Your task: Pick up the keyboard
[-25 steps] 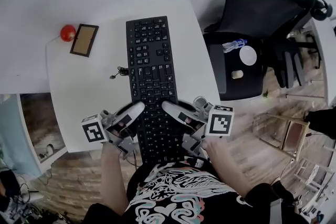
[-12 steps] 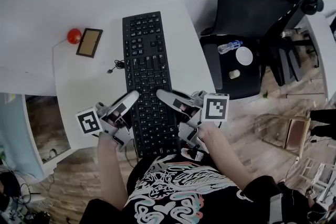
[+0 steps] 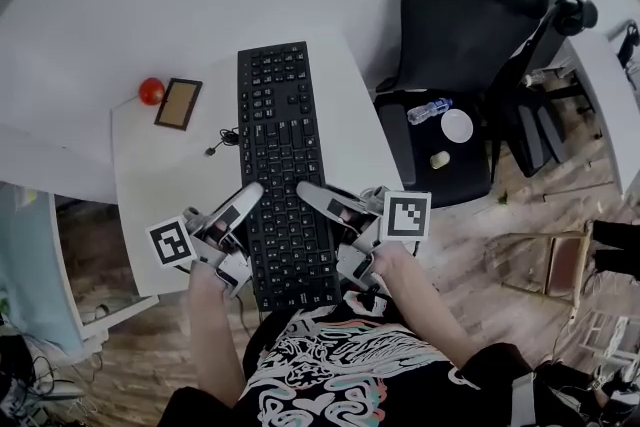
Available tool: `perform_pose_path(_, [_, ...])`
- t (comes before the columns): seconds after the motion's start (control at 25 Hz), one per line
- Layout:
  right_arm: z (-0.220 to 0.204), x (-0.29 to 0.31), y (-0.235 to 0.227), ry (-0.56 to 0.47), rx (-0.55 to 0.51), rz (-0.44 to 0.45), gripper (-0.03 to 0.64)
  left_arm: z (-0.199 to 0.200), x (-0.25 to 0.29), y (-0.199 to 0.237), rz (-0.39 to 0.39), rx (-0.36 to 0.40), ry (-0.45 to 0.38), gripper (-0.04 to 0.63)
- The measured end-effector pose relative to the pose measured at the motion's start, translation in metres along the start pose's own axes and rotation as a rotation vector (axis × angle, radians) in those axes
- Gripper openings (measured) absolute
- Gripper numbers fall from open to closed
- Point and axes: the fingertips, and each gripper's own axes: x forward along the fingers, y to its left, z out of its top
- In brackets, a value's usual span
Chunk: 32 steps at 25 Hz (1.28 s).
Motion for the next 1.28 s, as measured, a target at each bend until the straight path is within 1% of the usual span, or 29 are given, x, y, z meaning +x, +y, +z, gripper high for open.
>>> perform_pose_path(0.12, [0.0, 0.0, 0.007, -0.009, -0.02, 0.013, 0.13, 0.001, -0.001, -0.003, -0.01, -0.002, -0.015, 0.133])
perform_pose_path(0.36, [-0.004, 0.0, 0.017, -0.023, -0.045, 0.022, 0.13, 0.0, -0.005, -0.01, -0.026, 0.019, -0.008, 0.135])
perform_pose_path(0.52, [-0.003, -0.002, 0.021, -0.042, -0.051, 0.018, 0.13, 0.0, -0.004, -0.015, -0.044, 0.027, 0.01, 0.135])
perform_pose_path(0.76, [-0.003, -0.008, 0.034, -0.064, -0.04, 0.016, 0.13, -0.001, -0.003, -0.029, -0.049, 0.054, 0.026, 0.138])
perform_pose_path(0.88, [-0.001, -0.008, 0.038, -0.074, -0.045, 0.027, 0.13, 0.002, -0.002, -0.035, -0.061, 0.068, 0.023, 0.14])
perform_pose_path(1.0, [-0.001, -0.007, 0.039, -0.083, -0.051, 0.028, 0.13, 0.003, -0.001, -0.037, -0.079, 0.056, 0.012, 0.143])
perform_pose_path(1.28, [-0.004, -0.006, 0.035, -0.084, -0.048, 0.026, 0.13, 0.002, -0.004, -0.032, -0.066, 0.065, 0.024, 0.143])
